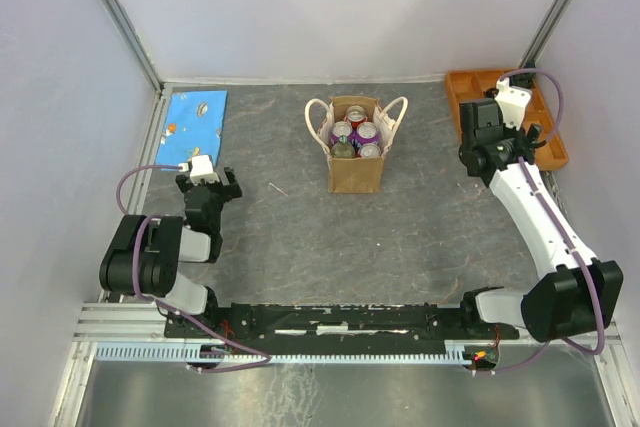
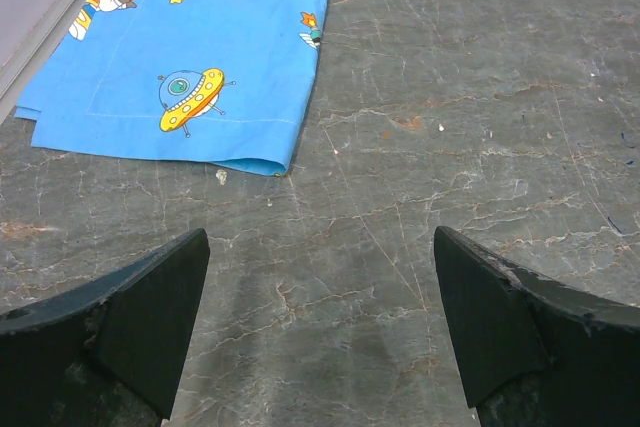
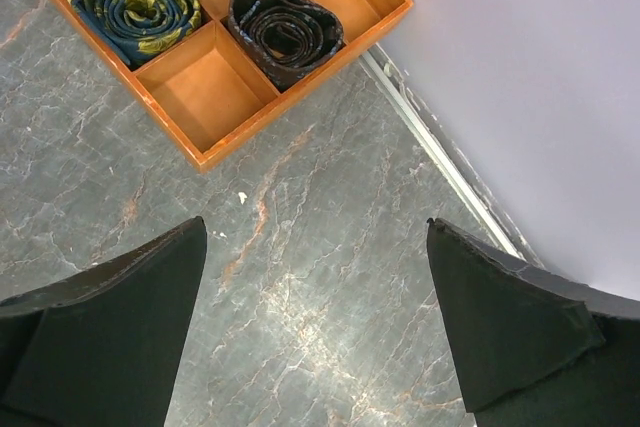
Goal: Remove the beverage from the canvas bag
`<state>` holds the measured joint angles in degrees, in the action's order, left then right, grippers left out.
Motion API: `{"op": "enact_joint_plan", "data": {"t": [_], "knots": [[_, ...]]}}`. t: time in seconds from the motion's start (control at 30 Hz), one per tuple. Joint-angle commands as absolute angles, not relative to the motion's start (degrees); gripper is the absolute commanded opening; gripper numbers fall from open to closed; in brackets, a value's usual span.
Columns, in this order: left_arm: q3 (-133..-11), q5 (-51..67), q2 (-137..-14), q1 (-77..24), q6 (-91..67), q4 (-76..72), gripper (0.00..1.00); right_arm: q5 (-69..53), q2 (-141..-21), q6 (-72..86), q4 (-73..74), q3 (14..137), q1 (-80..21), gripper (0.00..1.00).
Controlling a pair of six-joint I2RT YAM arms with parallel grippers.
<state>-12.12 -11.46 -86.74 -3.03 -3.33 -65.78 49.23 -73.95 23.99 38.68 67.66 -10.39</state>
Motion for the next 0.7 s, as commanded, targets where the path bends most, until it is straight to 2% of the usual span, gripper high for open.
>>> {"op": "enact_joint_plan", "data": {"t": [0.0, 0.4, 0.67], "knots": [[-13.2, -11.66, -87.17, -3.14, -0.88, -68.04, 0.99, 51.62, -71.52, 25.19, 39.68, 68.95, -10.46, 0.99], [-13.18, -11.65, -87.16, -3.15, -0.88, -68.17, 0.99, 50.01, -70.01, 25.96, 41.67, 69.53, -11.23, 0.99], [-13.18, -11.67, -87.12, -3.21, -0.88, -68.17, 0.99, 36.56, -65.06, 20.76, 36.74, 70.59, -14.06, 0.99]]}}
